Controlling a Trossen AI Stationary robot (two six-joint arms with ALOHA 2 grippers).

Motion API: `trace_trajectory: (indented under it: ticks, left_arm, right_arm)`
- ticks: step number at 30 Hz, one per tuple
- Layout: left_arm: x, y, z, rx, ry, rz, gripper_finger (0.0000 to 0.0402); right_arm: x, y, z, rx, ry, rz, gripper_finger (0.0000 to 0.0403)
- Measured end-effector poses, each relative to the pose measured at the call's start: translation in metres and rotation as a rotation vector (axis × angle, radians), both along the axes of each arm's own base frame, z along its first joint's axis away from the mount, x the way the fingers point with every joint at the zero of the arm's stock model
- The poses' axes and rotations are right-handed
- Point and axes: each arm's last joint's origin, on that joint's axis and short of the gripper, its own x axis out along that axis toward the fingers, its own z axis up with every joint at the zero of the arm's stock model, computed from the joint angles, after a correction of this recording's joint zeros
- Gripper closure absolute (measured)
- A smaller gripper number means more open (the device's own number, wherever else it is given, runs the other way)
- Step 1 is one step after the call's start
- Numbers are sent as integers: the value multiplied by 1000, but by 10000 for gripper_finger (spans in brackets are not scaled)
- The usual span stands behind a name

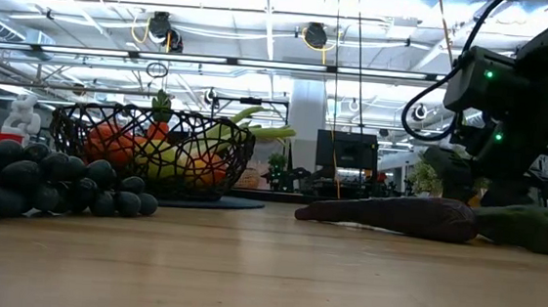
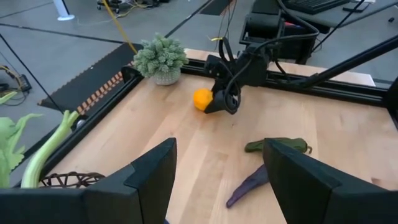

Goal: Build produce basket
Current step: Put the yellow lemon into the black basket

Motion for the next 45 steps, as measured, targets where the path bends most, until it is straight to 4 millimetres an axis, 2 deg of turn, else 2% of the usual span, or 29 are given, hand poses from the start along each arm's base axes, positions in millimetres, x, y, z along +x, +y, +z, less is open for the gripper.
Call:
trace_trajectory:
  ticks: [8, 21, 26, 36, 45]
  left_arm:
    - [0, 0, 0, 0, 0, 0, 165]
    - [0, 0, 0, 7, 2, -3, 165]
    - [0, 0, 0, 7, 3, -3, 165]
    - [0, 0, 0, 3, 0, -2, 165]
    - [0, 0, 1, -31, -16, 9, 165]
  right_arm:
    - [8, 4, 5, -15, -27, 142, 146]
    - [21, 31, 39, -51, -270, 503, 148]
    - [19, 41, 47, -115, -275, 624, 148]
    - [28, 60, 65, -287, -380, 843, 148]
    - [33, 62, 74, -452, -362, 967, 148]
